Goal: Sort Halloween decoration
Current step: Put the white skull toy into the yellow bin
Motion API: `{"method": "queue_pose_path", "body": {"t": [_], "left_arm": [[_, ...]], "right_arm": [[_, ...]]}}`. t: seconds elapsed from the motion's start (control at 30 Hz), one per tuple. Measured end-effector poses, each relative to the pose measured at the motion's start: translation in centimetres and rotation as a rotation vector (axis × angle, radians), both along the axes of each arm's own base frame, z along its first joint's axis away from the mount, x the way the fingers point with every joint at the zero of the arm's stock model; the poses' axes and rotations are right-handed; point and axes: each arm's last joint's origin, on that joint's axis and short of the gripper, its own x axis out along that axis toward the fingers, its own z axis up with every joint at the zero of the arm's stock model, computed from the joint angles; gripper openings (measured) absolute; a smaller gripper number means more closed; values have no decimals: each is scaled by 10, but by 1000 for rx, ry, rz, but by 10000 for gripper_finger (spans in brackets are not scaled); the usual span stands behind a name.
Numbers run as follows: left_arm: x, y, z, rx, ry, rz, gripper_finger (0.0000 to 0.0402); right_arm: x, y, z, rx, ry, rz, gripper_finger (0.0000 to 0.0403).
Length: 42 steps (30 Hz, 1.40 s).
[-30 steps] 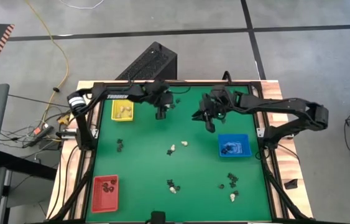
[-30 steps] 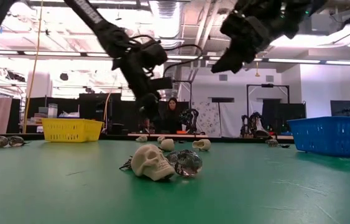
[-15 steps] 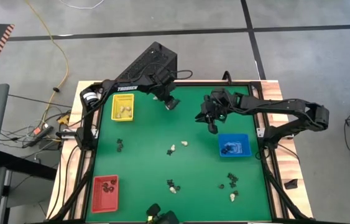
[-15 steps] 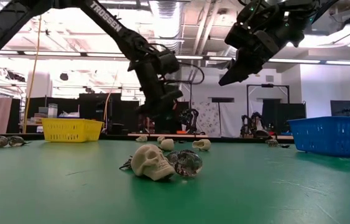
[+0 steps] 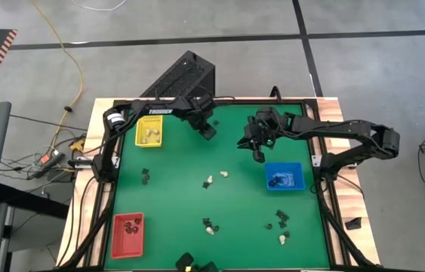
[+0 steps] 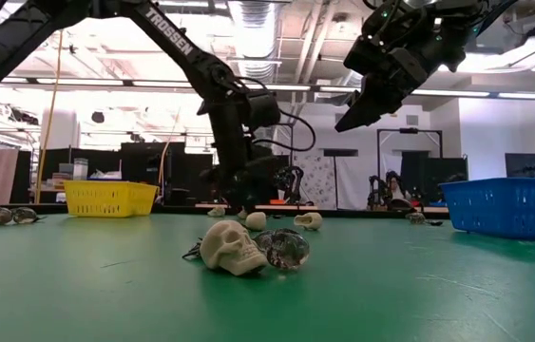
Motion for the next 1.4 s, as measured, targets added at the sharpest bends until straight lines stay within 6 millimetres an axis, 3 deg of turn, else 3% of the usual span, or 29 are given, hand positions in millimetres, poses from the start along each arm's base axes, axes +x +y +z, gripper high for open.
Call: {"method": "queue_pose_path", "body": {"t": [0.47,0.77,0.93,1.07,1.17,1.3,1.4], "left_arm": [[-4,-4,-6,-4,92,-78,133],[-7,-3,-7,22,132,-108,46],[-13,-6,4,39,162,-139,42],[-29,-17,45,88,182,-127,50],[-54,-34,73,148,223,-79,55],[-98,-56,89,199,241,44,57],[-134,-69,88,206,227,158,57]], "right_arm": [[0,0,0,6,0,-5,97],[0,0,0,7,0,-5,97],[0,0,0,7,1,-5,97],[0,1,0,8,3,-2,97],[1,2,0,7,3,6,97],[2,2,-1,3,3,12,97],[3,1,-4,2,11,14,98]]}}
